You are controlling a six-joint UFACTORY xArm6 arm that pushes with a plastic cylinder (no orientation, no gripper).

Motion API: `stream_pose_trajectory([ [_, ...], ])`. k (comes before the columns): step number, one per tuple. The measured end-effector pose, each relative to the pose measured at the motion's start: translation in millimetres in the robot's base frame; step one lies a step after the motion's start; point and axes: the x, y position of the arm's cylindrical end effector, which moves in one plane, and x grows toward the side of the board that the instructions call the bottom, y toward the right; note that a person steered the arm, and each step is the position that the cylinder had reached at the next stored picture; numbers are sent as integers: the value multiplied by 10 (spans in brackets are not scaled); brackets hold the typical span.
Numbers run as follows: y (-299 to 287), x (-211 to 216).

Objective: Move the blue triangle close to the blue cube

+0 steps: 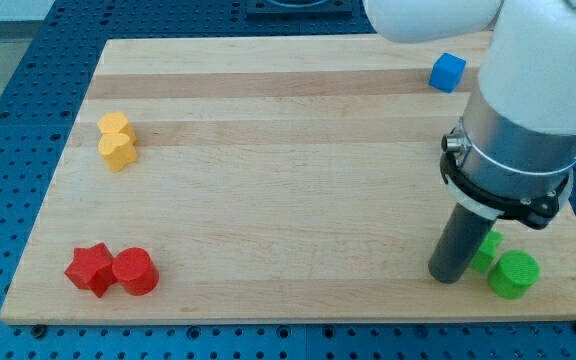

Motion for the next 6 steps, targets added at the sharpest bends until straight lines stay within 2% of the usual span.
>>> stream_pose_trajectory([
  [3, 94, 141],
  [4, -316, 136],
  [5, -652, 32],
  [6, -292, -622],
])
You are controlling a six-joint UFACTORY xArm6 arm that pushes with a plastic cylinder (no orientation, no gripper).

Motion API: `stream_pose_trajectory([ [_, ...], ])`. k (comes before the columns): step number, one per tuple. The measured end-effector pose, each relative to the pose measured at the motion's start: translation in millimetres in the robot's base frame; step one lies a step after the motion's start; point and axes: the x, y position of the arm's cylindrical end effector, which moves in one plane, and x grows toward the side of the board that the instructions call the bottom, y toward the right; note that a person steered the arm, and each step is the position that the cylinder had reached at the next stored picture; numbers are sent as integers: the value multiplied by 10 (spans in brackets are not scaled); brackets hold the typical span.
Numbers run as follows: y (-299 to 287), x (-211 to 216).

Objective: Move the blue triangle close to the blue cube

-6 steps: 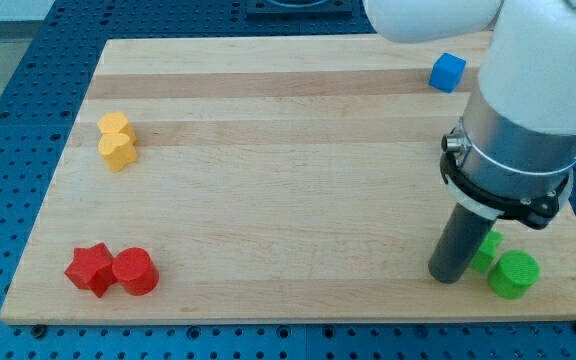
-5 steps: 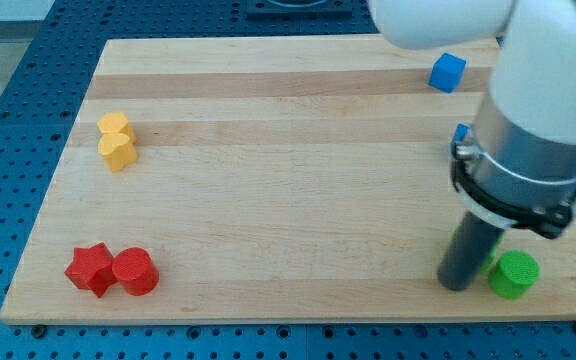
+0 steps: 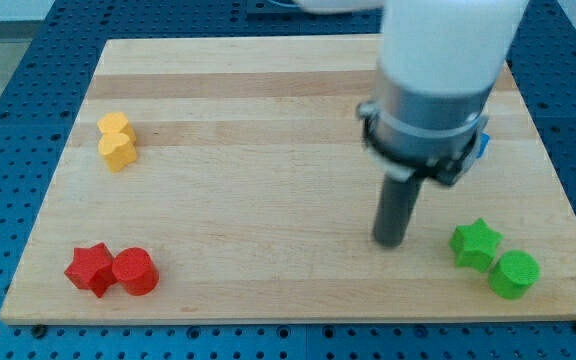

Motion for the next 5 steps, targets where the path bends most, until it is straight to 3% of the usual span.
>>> stream_pose_trajectory([
  [1, 965, -246],
  [2, 1192, -260],
  [5, 920, -831],
])
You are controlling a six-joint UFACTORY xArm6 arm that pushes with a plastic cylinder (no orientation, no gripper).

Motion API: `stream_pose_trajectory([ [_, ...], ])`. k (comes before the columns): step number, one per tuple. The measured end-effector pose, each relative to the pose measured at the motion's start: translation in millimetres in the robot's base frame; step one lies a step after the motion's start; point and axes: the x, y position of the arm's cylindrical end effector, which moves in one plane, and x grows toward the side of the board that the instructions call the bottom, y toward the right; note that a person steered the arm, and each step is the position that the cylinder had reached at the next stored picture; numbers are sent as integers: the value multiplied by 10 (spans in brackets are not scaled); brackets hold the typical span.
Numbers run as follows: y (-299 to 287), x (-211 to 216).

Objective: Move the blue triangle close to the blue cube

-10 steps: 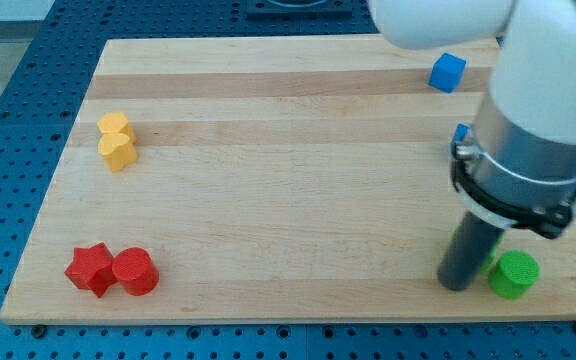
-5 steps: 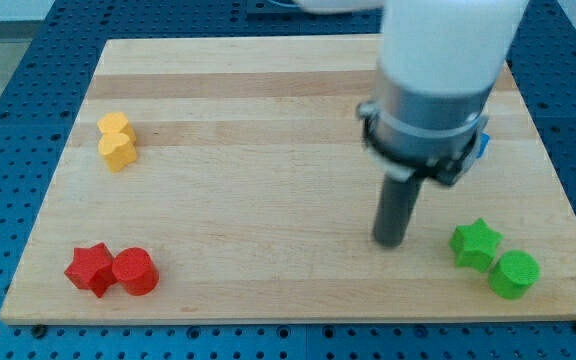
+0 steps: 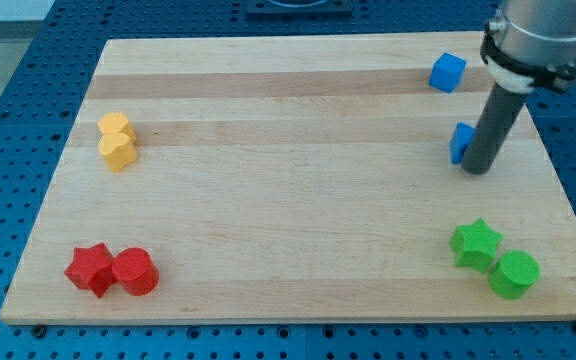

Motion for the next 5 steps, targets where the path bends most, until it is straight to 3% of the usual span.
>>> stream_pose_trajectory([
  [3, 0, -897],
  [4, 0, -710],
  [5, -50, -222],
])
